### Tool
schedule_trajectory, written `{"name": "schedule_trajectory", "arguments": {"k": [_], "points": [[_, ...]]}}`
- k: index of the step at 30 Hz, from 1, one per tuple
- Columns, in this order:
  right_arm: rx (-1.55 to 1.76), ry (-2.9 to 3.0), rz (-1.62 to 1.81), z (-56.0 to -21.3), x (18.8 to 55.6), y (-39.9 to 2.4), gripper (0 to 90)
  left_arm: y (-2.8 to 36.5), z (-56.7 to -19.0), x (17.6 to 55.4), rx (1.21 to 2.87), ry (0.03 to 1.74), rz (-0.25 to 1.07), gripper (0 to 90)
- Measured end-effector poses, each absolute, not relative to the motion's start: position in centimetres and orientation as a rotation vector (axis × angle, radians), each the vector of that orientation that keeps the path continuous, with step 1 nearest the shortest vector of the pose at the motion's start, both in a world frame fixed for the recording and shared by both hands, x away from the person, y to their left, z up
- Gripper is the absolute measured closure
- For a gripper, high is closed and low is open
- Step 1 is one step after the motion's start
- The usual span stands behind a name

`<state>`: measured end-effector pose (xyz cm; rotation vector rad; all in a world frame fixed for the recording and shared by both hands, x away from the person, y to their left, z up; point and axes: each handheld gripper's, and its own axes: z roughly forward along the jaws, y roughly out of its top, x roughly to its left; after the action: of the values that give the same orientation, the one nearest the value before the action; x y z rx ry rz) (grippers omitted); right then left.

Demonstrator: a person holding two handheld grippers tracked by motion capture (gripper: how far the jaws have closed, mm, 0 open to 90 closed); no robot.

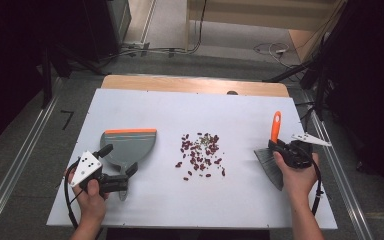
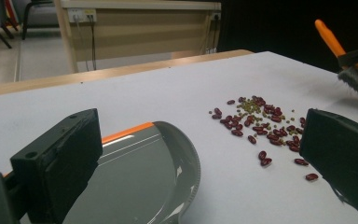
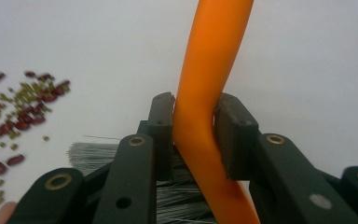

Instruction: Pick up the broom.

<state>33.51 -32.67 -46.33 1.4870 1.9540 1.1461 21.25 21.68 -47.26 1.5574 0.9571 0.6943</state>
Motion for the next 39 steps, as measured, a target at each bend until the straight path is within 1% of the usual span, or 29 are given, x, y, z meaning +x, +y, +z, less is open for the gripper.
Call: {"name": "schedule_trajectory", "arguments": {"k": [9, 17, 30, 39], "points": [[1.386, 1.800, 1.412, -45.2, 32.2, -33.4, 68.8, 21.5, -47.1, 21.2, 1.560, 0.951, 0.696, 0.0], [1.304, 1.718, 1.535, -43.7, 31.3, -32.9, 68.9, 21.2, -47.0, 21.1, 1.557, 0.949, 0.698, 0.0], [1.213, 1.724, 1.633, -41.3, 30.2, -30.1, 69.0, 20.1, -45.6, 20.7, 1.547, 0.914, 0.706, 0.0], [1.147, 1.766, 1.671, -40.5, 29.3, -27.2, 69.0, 18.0, -44.7, 21.0, 1.558, 0.895, 0.667, 0.0]]}}
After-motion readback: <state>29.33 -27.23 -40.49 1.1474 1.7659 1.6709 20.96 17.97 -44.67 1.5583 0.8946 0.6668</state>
